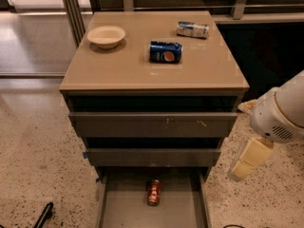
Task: Pick coke can from bottom drawer and place on counter
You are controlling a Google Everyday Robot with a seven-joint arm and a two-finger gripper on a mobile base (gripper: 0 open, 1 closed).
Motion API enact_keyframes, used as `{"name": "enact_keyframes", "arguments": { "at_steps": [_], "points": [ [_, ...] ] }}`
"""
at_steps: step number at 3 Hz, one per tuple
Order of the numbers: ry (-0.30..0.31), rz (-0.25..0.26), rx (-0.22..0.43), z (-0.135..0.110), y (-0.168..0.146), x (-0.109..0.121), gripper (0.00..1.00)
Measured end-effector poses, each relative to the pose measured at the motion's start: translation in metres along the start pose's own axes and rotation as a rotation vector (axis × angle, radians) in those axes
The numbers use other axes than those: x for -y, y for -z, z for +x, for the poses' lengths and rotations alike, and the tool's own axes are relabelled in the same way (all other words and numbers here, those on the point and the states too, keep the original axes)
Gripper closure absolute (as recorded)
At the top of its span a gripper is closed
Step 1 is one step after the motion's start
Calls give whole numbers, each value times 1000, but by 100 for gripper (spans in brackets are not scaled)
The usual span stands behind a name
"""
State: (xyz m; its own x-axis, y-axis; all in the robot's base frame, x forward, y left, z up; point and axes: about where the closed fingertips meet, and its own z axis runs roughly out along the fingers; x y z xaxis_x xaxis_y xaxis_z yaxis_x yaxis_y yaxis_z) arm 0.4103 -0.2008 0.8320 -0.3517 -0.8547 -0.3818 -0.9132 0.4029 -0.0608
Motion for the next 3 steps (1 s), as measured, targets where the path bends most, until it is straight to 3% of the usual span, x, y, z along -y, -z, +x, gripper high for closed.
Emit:
{"name": "enact_keyframes", "arguments": {
  "at_steps": [1, 2, 3],
  "points": [
    [-20, -84, 16, 1, -42, -10, 0],
    [-22, -88, 16, 2, -43, -10, 0],
    [-70, -73, 32, 8, -55, -16, 0]
  ]
}}
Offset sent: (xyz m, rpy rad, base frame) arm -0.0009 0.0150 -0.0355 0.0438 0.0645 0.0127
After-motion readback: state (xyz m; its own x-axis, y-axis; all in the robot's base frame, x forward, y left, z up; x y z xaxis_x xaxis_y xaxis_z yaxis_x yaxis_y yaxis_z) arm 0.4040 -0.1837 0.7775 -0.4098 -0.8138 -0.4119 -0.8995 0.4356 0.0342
